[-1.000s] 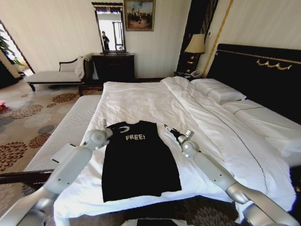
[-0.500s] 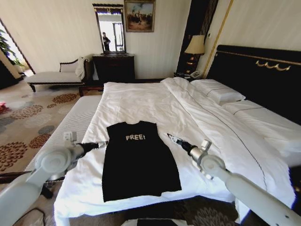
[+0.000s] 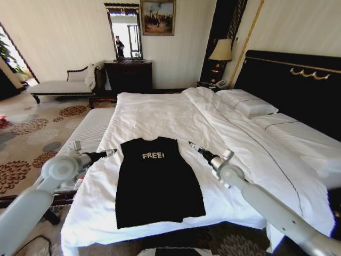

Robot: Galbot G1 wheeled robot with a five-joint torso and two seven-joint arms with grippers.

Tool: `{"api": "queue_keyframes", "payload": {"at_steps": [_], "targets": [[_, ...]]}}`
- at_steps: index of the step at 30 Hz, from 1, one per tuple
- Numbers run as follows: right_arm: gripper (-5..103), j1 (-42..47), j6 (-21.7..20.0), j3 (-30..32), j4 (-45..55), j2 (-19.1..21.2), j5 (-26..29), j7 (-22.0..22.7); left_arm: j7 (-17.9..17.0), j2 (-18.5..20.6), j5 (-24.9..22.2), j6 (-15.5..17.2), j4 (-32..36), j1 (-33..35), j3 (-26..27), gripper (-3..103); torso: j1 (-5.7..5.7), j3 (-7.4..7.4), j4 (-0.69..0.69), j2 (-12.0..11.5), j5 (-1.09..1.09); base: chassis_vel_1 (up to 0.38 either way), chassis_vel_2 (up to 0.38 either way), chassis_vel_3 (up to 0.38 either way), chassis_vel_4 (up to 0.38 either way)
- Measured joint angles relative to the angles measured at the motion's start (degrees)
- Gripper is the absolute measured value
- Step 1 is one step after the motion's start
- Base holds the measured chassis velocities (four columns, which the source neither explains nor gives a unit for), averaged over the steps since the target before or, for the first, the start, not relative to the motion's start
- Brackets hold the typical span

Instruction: Fold the clothes on the bed.

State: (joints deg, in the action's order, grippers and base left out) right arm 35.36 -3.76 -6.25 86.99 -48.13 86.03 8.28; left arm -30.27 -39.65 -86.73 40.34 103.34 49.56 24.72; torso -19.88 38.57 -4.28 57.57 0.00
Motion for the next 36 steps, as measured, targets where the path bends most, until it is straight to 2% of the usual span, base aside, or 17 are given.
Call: {"api": "queue_keyframes", "payload": {"at_steps": [2,3,7,8,11,12,16,18,20,22,26,35,36], "targets": [[100,-3.09,-0.48,-1.90,-5.79,-2.83,-0.57,-1.63,1.73,-3.40,2.63,-0.09,-6.86,-5.35,-3.00,100,0.00,0.00,-0.03,0.00,0.01,0.000,0.000,0.000,0.000],[100,-3.09,-0.48,-1.90,-5.79,-2.83,-0.57,-1.63,1.73,-3.40,2.63,-0.09,-6.86,-5.35,-3.00,100,0.00,0.00,-0.03,0.00,0.01,0.000,0.000,0.000,0.000],[100,-7.42,-0.70,-4.47,-16.64,-7.97,-2.86,-4.74,6.41,-12.58,10.29,-1.15,-20.43,-14.46,-7.28,100,-0.01,0.01,-0.06,-0.01,0.01,0.000,0.000,0.000,0.000],[100,-7.42,-0.70,-4.47,-16.64,-7.97,-2.86,-4.74,6.41,-12.58,10.29,-1.15,-20.43,-14.46,-7.28,100,-0.01,0.01,-0.06,-0.01,0.01,0.000,0.000,0.000,0.000],[100,-8.68,-0.82,-4.99,-20.21,-10.22,-3.67,-5.48,9.44,-17.89,14.86,-1.89,-29.99,-18.32,-8.19,100,-0.01,0.00,-0.06,-0.01,0.00,0.000,0.000,0.000,0.000],[100,-8.68,-0.82,-4.99,-20.21,-10.22,-3.67,-5.48,9.44,-17.89,14.86,-1.89,-29.99,-18.32,-8.19,100,-0.01,0.00,-0.06,-0.01,0.00,0.000,0.000,0.000,0.000],[100,-8.52,-0.95,-5.14,-20.17,-10.69,-4.32,-5.58,13.12,-21.21,20.74,-2.98,-37.77,-20.08,-7.73,100,0.02,-0.01,-0.02,-0.01,0.00,0.000,0.000,0.000,0.000],[100,-8.46,-0.97,-5.15,-20.10,-10.67,-4.37,-5.58,13.41,-21.38,21.20,-3.10,-38.33,-20.18,-7.61,100,0.02,-0.01,-0.03,-0.01,0.00,0.000,0.000,0.000,0.000],[100,-8.27,-1.10,-5.17,-19.84,-10.42,-4.77,-5.56,15.75,-21.73,22.93,-3.82,-41.06,-20.41,-7.06,100,0.02,-0.01,-0.04,0.00,0.00,0.000,0.000,0.000,0.000],[100,-8.23,-1.12,-5.17,-19.78,-10.40,-4.82,-5.54,16.49,-21.78,23.19,-4.13,-41.56,-20.41,-6.99,100,0.02,-0.01,-0.03,0.00,0.01,0.000,0.000,0.000,0.000],[100,-7.89,-1.15,-5.17,-19.24,-10.68,-5.09,-5.20,20.82,-23.60,24.35,-7.10,-44.05,-20.77,-6.62,100,0.02,-0.01,-0.02,0.00,0.00,0.000,0.000,0.000,0.000],[100,-6.82,-1.12,-5.04,-16.70,-9.61,-5.27,-4.16,24.16,-26.31,26.60,-10.72,-46.72,-23.12,-6.91,102,0.02,-0.01,-0.05,0.01,0.02,0.000,0.000,0.000,0.000],[100,-6.59,-1.09,-4.90,-16.33,-9.22,-5.27,-4.10,24.36,-26.51,27.04,-11.06,-47.10,-23.43,-6.97,97,0.02,-0.01,-0.05,0.01,0.00,0.000,0.000,0.000,0.000]]}}
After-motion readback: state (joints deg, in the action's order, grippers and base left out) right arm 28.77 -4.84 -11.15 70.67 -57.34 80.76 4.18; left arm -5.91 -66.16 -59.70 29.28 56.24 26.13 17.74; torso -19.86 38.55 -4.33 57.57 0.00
